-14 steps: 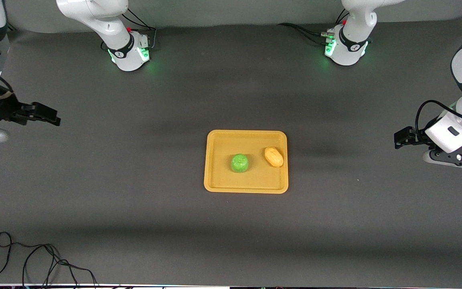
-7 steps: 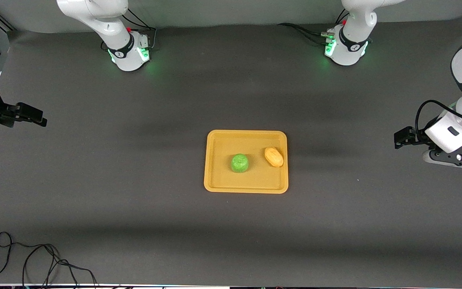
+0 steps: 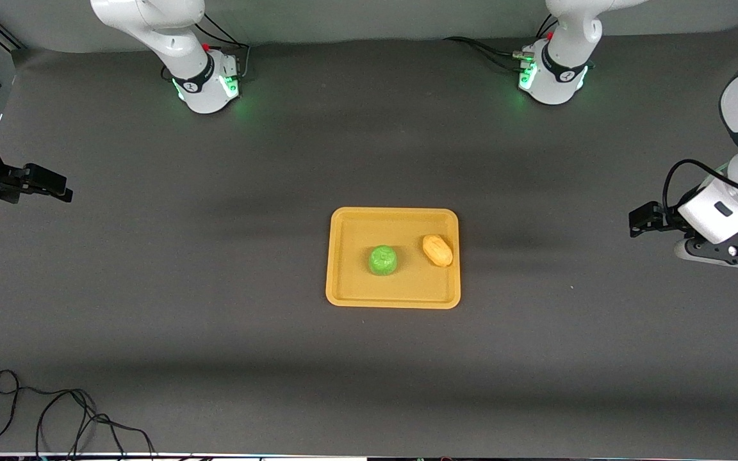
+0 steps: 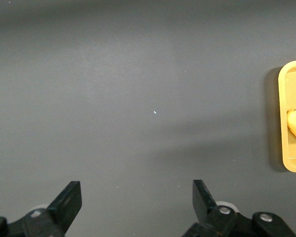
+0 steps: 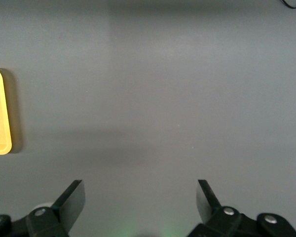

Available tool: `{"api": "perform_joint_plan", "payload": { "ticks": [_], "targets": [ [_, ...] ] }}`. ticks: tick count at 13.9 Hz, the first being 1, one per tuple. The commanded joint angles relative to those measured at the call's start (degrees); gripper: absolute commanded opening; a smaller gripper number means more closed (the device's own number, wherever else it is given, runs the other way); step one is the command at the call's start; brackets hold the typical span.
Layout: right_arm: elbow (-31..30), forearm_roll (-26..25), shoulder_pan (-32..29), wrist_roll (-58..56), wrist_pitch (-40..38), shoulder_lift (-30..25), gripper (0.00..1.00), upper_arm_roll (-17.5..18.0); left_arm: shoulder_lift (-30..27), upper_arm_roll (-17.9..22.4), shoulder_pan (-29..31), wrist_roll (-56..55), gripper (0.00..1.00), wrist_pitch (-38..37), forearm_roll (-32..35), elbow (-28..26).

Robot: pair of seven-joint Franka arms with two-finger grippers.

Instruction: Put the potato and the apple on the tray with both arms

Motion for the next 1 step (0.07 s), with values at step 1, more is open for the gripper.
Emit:
{"api": "perform_joint_plan", "payload": {
  "ticks": [1],
  "targets": [
    [-0.9,-0.6,0.2,-0.5,0.5,-1.2,1.00,0.0,0.3,-0.1,-0.1,0.8,1.00,-1.4,-0.2,0.7]
  ]
}}
